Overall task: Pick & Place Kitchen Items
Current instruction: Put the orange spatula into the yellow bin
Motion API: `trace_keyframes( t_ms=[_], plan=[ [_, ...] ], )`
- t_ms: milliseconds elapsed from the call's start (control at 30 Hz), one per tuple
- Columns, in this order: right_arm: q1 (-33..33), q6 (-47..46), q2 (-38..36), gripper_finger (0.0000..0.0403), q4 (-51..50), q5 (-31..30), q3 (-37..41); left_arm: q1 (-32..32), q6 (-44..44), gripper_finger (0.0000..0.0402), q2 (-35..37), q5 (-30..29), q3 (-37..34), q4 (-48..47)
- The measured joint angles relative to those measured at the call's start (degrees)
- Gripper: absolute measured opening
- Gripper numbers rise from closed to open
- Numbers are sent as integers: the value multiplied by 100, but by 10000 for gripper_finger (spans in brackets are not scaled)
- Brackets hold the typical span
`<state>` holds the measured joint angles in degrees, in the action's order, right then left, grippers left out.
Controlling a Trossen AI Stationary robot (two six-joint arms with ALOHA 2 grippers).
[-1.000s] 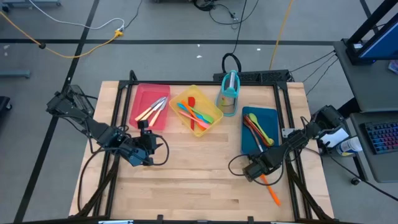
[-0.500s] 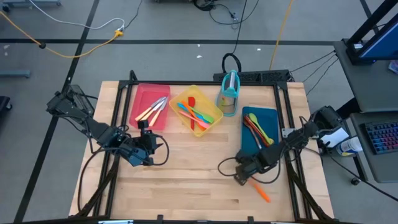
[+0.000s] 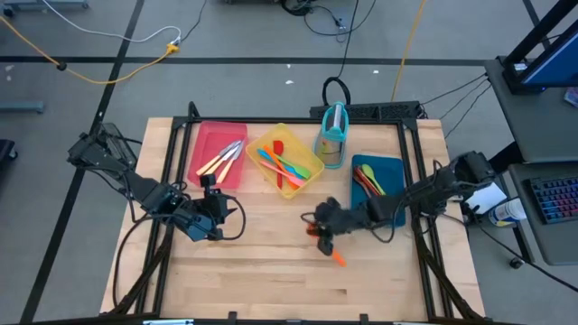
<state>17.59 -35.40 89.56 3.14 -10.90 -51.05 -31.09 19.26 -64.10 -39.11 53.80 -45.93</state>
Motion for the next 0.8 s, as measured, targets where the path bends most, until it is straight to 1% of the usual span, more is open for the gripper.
trace_keyframes(
  t_ms=[167,333,433,567,667,733,800],
  plan=[
    [-478,1604,-4,89,1637,13,0,-1,28,145,0,0,0,-1],
    [-971,3486,-4,89,3178,6,0,-2,45,145,0,0,0,-2],
    [-1298,4193,-7,89,3934,-44,0,-1,53,145,-1,0,0,-2],
    [-1777,4745,-7,89,4488,-61,0,-2,75,145,0,0,0,-2],
    [-2109,4984,-13,89,4506,-470,0,0,75,145,0,0,0,-2],
    [-2320,4785,36,89,4362,-698,0,0,66,145,0,0,0,-2],
    [-2495,4389,122,89,4135,-713,0,-1,53,145,-2,0,0,0]
  ],
)
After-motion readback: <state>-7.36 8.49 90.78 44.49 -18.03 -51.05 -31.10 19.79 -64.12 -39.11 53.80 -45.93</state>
